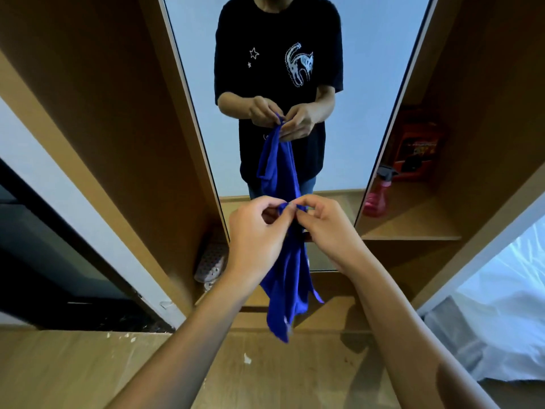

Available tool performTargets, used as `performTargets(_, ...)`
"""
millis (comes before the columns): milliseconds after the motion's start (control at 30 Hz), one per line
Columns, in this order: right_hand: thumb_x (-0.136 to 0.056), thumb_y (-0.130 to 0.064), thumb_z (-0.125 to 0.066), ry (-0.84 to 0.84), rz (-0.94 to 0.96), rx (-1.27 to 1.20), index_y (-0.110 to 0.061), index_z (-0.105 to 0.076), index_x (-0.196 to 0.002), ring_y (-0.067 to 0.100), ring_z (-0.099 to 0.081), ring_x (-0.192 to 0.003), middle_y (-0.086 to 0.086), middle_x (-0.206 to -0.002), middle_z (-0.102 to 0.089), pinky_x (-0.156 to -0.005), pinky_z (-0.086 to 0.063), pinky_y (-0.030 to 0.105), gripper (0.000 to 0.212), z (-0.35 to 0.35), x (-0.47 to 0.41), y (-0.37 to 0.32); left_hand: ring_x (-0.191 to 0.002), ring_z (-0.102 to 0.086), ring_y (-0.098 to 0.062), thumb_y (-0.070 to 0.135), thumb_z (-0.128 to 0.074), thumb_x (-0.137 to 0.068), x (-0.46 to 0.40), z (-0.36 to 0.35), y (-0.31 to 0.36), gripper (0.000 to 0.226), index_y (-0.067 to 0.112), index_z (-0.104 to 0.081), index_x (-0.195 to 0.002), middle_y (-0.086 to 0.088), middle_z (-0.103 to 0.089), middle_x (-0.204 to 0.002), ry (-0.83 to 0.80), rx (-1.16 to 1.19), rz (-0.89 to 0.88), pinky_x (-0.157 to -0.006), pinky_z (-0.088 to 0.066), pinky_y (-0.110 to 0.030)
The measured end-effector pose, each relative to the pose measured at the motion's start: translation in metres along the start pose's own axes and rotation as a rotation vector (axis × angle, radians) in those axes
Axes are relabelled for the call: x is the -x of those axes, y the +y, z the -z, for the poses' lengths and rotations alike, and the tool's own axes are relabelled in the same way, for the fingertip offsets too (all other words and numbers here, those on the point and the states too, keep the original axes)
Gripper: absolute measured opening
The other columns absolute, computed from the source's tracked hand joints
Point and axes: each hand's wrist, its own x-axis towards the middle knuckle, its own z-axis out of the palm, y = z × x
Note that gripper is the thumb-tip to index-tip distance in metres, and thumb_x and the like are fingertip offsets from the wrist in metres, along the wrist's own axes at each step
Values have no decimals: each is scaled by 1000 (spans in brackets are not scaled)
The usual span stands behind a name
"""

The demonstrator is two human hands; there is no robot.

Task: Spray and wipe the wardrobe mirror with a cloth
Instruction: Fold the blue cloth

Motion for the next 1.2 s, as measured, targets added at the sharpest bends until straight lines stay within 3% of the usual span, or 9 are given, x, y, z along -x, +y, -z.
performTargets(167,-99,-18,-51,-78,-58,-172,-2,-66,-104,25,-66,-85,19,-90,-69,-85,-53,43,22,15,7,0,-87,-70,-16,23,-51,-98,3,1,2,26,12,-73,-105,-1,-74,-89,-171,109,19,-80,-57,-46)
performTargets(267,-87,-20,-67,-143,-37,-156,-8,-64,-109,29,-70,-95,21,-97,-72,-90,-55,36,26,21,8,4,-107,-64,-16,1,-39,-99,1,5,5,35,5,-65,-121,-8,-67,-115,-313,305,199,-89,-55,-28)
performTargets(367,-88,0,-65,-103,-25,-122,-10,-65,-106,20,-72,-90,15,-95,-74,-83,-56,27,20,25,6,8,-106,-57,-11,-5,-42,-93,-6,12,-1,41,12,-66,-121,-5,-57,-112,-339,142,131,-87,-50,-19)
performTargets(500,-93,0,-58,-139,1,-100,-6,-64,-112,22,-70,-97,12,-98,-74,-87,-55,31,21,35,7,8,-104,-48,0,8,-60,-89,-16,26,-24,39,37,-63,-114,13,-52,-114,-418,-60,79,-81,-39,-10)
performTargets(700,-95,-1,-53,-99,34,-150,-6,-63,-110,25,-67,-99,14,-100,-70,-92,-53,33,18,46,6,5,-101,-53,-1,38,-74,-75,-15,27,-49,36,39,-57,-107,18,-61,-107,-520,-3,110,-88,-36,-20)
performTargets(800,-95,-1,-54,-87,36,-196,-7,-63,-109,26,-65,-100,15,-101,-68,-91,-51,36,18,53,6,5,-115,-45,-5,47,-73,-71,-13,26,-61,36,39,-58,-103,22,-55,-116,-557,-44,53,-93,-35,-20)
performTargets(967,-93,2,-51,-98,56,-273,-6,-62,-104,25,-63,-95,15,-97,-66,-86,-51,31,17,63,7,0,-125,-39,-2,48,-66,-80,-18,25,-73,26,34,-65,-102,22,-52,-127,-625,-149,23,-104,-34,-30)
performTargets(1100,-94,1,-52,-77,61,-238,-9,-63,-101,23,-65,-94,12,-97,-69,-81,-52,28,17,76,7,-1,-100,-61,-4,42,-63,-80,-29,36,-58,24,18,-66,-86,9,-68,-97,-561,-103,45,-92,-47,-33)
performTargets(1200,-94,-1,-55,-35,77,-106,-11,-65,-103,19,-67,-93,7,-95,-71,-78,-52,24,17,85,5,0,-97,-66,-9,29,-69,-77,-38,49,-42,22,8,-66,-81,3,-70,-98,-501,44,57,-76,-54,-24)
